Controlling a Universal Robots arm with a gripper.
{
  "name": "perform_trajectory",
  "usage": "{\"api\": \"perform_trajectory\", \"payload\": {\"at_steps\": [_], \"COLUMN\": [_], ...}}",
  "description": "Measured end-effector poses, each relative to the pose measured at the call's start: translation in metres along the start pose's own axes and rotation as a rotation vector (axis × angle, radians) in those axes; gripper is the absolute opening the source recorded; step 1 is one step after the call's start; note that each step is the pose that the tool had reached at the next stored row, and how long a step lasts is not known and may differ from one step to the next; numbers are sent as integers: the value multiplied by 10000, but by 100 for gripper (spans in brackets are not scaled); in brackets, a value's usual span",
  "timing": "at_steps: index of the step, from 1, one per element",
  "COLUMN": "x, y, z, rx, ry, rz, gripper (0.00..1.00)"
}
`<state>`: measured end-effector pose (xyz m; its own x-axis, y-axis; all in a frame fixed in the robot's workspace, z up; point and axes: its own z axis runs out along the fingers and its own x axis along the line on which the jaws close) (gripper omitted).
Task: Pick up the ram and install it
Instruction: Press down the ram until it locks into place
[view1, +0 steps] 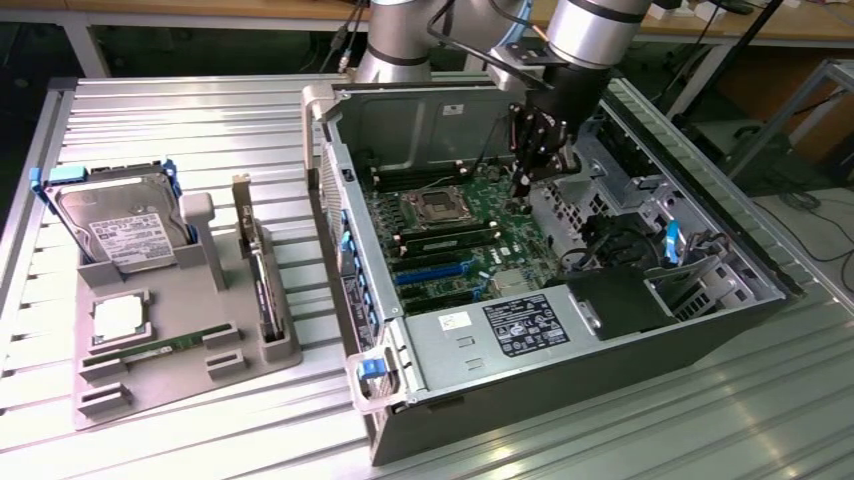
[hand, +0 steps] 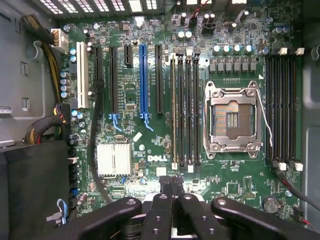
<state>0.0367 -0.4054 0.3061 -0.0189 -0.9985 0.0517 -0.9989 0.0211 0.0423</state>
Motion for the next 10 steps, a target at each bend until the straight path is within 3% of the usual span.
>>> {"api": "perform_trajectory", "payload": {"at_steps": [10], "x": [0], "y": [0], "z": [0], "rx": [0], "ry": [0], "rz": [0], "gripper": [11]}}
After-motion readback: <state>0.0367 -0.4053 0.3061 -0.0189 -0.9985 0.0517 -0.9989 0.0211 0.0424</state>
